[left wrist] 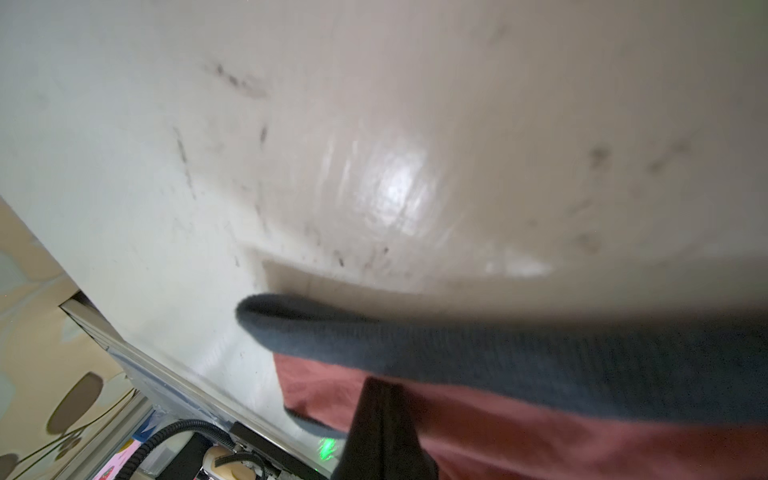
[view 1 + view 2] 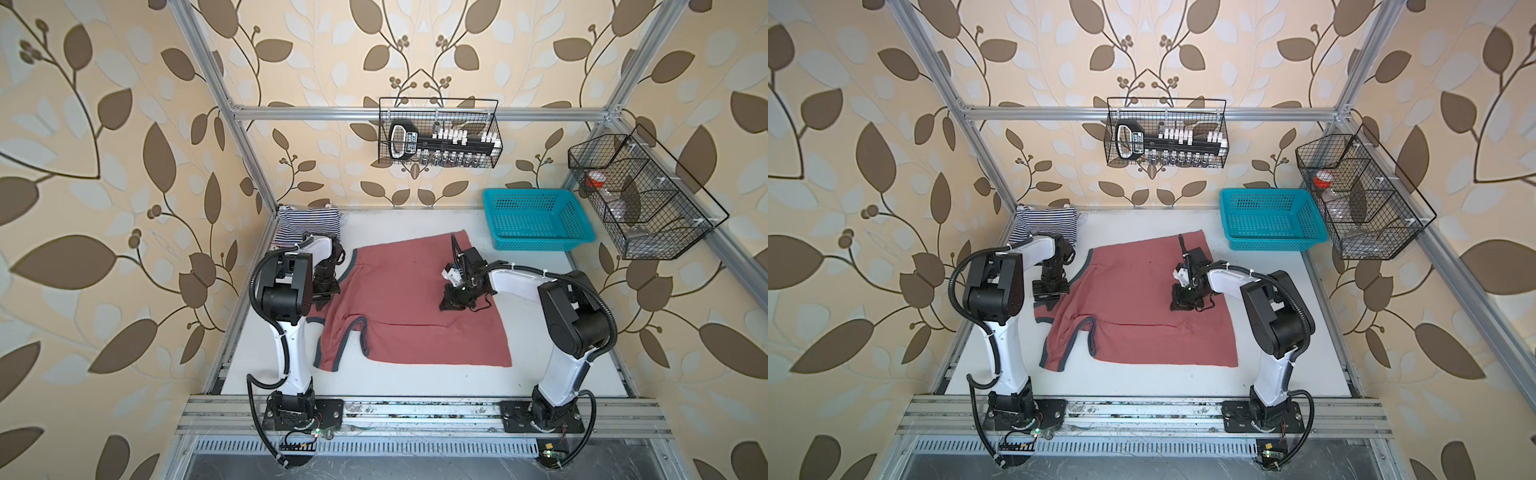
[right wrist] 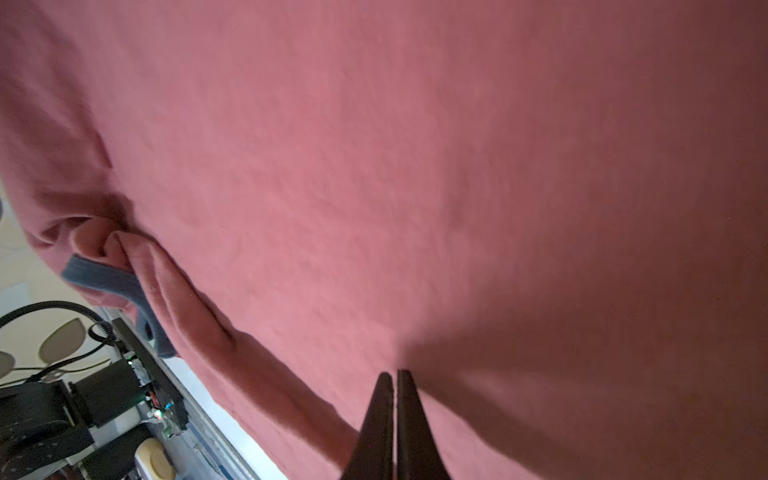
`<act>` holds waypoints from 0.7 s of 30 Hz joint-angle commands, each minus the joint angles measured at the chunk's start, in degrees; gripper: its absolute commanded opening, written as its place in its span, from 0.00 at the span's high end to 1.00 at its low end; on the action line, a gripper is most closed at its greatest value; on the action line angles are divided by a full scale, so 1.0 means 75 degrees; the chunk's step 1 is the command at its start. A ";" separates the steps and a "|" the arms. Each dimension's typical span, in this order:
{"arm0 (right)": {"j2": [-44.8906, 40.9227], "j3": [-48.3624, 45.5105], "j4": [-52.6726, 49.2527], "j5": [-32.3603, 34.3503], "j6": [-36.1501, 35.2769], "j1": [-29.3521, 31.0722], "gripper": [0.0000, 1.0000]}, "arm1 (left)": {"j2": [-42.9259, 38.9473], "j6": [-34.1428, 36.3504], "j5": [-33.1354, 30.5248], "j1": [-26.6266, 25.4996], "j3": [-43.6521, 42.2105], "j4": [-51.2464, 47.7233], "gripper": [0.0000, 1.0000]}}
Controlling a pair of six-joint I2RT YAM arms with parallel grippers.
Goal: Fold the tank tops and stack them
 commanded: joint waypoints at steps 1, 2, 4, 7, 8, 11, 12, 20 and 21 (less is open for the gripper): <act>-0.0563 -0.0196 -0.0448 0.0612 -0.0353 -0.0015 0.92 | 0.0253 -0.0385 0.0165 0.0234 0.0287 0.0157 1.00; -0.0652 -0.0247 -0.0562 0.0716 -0.0415 -0.0012 0.91 | 0.0319 -0.0545 0.0023 0.0294 0.0367 0.0175 1.00; -0.0796 -0.0332 -0.0806 0.0904 -0.0541 0.0005 0.90 | 0.0458 -0.0764 -0.0157 0.0398 0.0555 0.0217 1.00; -0.0951 -0.0480 -0.1198 0.1278 -0.0720 0.0031 0.88 | 0.0728 -0.0867 -0.0089 0.0492 0.1073 0.0250 1.00; -0.0996 -0.0528 -0.1337 0.1411 -0.0766 0.0043 0.88 | 0.0894 -0.0862 -0.0122 0.0502 0.1351 0.0167 1.00; -0.1097 -0.0723 -0.1601 0.1697 -0.0839 0.0073 0.87 | 0.1575 -0.0628 -0.0133 0.0511 0.2411 -0.0279 0.99; -0.1120 -0.0773 -0.1642 0.1760 -0.0824 0.0073 0.86 | 0.1815 -0.0498 -0.0136 0.0512 0.2795 -0.0442 0.99; -0.0812 -0.0907 -0.1854 0.2182 -0.0702 0.0298 0.85 | 0.3107 0.0346 -0.0375 0.0502 0.5088 -0.1169 0.96; -0.0773 -0.0914 -0.1855 0.2234 -0.0669 0.0330 0.85 | 0.3195 0.0477 -0.0380 0.0506 0.5375 -0.1226 0.96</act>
